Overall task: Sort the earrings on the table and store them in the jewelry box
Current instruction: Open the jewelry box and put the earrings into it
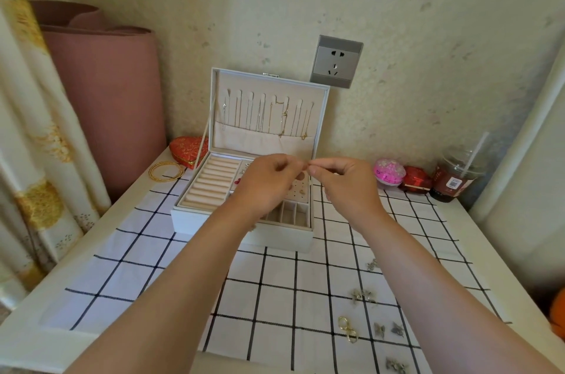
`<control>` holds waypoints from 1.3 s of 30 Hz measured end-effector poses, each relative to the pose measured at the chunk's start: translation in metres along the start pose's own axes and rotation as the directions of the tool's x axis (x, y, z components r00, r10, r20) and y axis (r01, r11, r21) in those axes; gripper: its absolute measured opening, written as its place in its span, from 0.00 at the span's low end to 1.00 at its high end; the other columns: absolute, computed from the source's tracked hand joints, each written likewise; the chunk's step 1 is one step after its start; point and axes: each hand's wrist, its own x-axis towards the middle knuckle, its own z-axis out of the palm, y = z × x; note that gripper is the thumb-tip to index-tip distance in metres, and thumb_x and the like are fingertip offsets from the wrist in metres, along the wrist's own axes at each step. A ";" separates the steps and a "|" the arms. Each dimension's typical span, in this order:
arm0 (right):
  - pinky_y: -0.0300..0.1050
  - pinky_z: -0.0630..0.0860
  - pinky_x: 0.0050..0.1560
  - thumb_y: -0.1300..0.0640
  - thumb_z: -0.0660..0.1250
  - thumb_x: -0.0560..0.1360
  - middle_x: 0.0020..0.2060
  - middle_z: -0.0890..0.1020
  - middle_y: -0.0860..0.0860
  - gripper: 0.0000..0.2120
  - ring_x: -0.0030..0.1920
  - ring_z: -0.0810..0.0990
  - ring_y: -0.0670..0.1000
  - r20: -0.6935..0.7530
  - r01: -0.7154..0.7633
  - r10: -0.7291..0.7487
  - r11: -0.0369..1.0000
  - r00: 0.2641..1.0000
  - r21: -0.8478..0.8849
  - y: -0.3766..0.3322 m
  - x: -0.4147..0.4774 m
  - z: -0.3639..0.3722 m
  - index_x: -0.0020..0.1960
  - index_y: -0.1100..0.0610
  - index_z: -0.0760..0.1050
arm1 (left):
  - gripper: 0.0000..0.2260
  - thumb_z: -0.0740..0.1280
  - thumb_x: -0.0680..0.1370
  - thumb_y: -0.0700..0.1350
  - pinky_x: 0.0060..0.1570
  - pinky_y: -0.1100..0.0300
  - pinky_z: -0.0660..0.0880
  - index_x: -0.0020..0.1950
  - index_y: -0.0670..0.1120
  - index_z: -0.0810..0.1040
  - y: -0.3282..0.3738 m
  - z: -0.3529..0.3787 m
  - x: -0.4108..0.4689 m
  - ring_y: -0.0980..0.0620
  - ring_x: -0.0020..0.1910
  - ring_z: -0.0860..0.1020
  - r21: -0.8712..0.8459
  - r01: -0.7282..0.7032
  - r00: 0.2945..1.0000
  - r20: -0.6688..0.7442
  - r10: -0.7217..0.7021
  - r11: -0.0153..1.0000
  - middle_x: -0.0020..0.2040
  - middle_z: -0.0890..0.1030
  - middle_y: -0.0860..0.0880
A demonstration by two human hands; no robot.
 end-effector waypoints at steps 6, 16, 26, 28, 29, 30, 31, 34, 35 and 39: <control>0.45 0.75 0.57 0.57 0.71 0.76 0.44 0.86 0.43 0.06 0.49 0.81 0.44 0.182 0.135 -0.042 0.833 0.982 -0.537 0.011 -0.006 0.004 0.44 0.50 0.87 | 0.12 0.62 0.78 0.52 0.67 0.52 0.63 0.59 0.58 0.81 -0.020 -0.005 0.002 0.51 0.63 0.69 0.674 -0.212 0.975 0.092 0.204 0.708 0.59 0.79 0.55; 0.45 0.74 0.37 0.57 0.66 0.77 0.40 0.79 0.47 0.10 0.42 0.78 0.50 0.251 0.295 -0.158 0.596 0.955 -0.747 0.012 -0.009 0.013 0.42 0.48 0.84 | 0.13 0.62 0.78 0.50 0.67 0.49 0.63 0.59 0.57 0.81 -0.024 -0.007 0.004 0.49 0.63 0.68 0.649 -0.232 0.972 0.186 0.145 0.724 0.60 0.77 0.53; 0.45 0.77 0.45 0.52 0.67 0.77 0.51 0.77 0.40 0.10 0.49 0.78 0.44 0.341 0.325 -0.105 0.647 0.934 -0.690 0.015 -0.008 -0.004 0.54 0.43 0.84 | 0.14 0.62 0.78 0.51 0.68 0.48 0.64 0.62 0.58 0.79 -0.024 -0.007 0.003 0.48 0.65 0.66 0.634 -0.219 0.973 0.195 0.121 0.741 0.61 0.75 0.53; 0.45 0.77 0.45 0.52 0.67 0.77 0.51 0.77 0.40 0.10 0.49 0.77 0.43 0.342 0.319 -0.098 0.660 0.935 -0.681 0.015 -0.008 -0.006 0.53 0.42 0.84 | 0.15 0.63 0.77 0.51 0.68 0.49 0.63 0.63 0.60 0.78 -0.023 -0.006 0.002 0.49 0.65 0.65 0.639 -0.222 0.972 0.207 0.113 0.736 0.62 0.74 0.52; 0.45 0.77 0.46 0.52 0.67 0.77 0.50 0.77 0.40 0.10 0.49 0.78 0.44 0.349 0.315 -0.088 0.668 0.933 -0.674 0.016 -0.008 -0.006 0.54 0.41 0.84 | 0.15 0.63 0.77 0.51 0.68 0.50 0.62 0.63 0.60 0.78 -0.023 -0.006 0.002 0.49 0.66 0.65 0.639 -0.225 0.970 0.215 0.110 0.736 0.62 0.74 0.52; 0.46 0.77 0.46 0.52 0.67 0.77 0.50 0.76 0.40 0.10 0.49 0.78 0.44 0.357 0.311 -0.075 0.675 0.931 -0.669 0.016 -0.008 -0.006 0.54 0.41 0.83 | 0.15 0.63 0.77 0.51 0.68 0.50 0.61 0.63 0.61 0.77 -0.023 -0.005 0.002 0.49 0.66 0.64 0.638 -0.226 0.969 0.222 0.105 0.736 0.62 0.73 0.52; 0.46 0.77 0.46 0.52 0.66 0.77 0.50 0.76 0.41 0.10 0.49 0.78 0.45 0.360 0.305 -0.064 0.681 0.931 -0.666 0.016 -0.008 -0.006 0.54 0.41 0.83 | 0.15 0.63 0.77 0.51 0.68 0.50 0.61 0.63 0.61 0.77 -0.023 -0.005 0.001 0.49 0.66 0.64 0.639 -0.228 0.968 0.229 0.101 0.735 0.62 0.73 0.52; 0.46 0.77 0.48 0.52 0.66 0.77 0.51 0.76 0.41 0.09 0.49 0.78 0.45 0.343 0.290 -0.067 0.697 0.937 -0.656 0.015 -0.007 -0.010 0.53 0.41 0.82 | 0.15 0.63 0.78 0.52 0.68 0.50 0.61 0.64 0.60 0.77 -0.020 -0.004 0.001 0.48 0.66 0.64 0.659 -0.225 0.969 0.231 0.091 0.718 0.62 0.72 0.52; 0.46 0.77 0.50 0.53 0.66 0.77 0.52 0.77 0.42 0.09 0.50 0.79 0.45 0.324 0.275 -0.071 0.713 0.943 -0.645 0.015 -0.007 -0.014 0.53 0.41 0.82 | 0.15 0.63 0.78 0.52 0.69 0.49 0.61 0.64 0.59 0.77 -0.018 -0.003 0.000 0.48 0.67 0.64 0.666 -0.221 0.970 0.223 0.092 0.713 0.63 0.73 0.52; 0.44 0.74 0.50 0.55 0.66 0.78 0.50 0.78 0.40 0.11 0.44 0.76 0.40 0.217 0.167 -0.047 0.798 0.975 -0.579 0.020 -0.006 -0.040 0.51 0.39 0.80 | 0.15 0.64 0.78 0.50 0.68 0.50 0.64 0.64 0.56 0.77 -0.003 0.008 -0.003 0.48 0.68 0.66 0.651 -0.239 0.971 0.181 0.158 0.720 0.64 0.74 0.51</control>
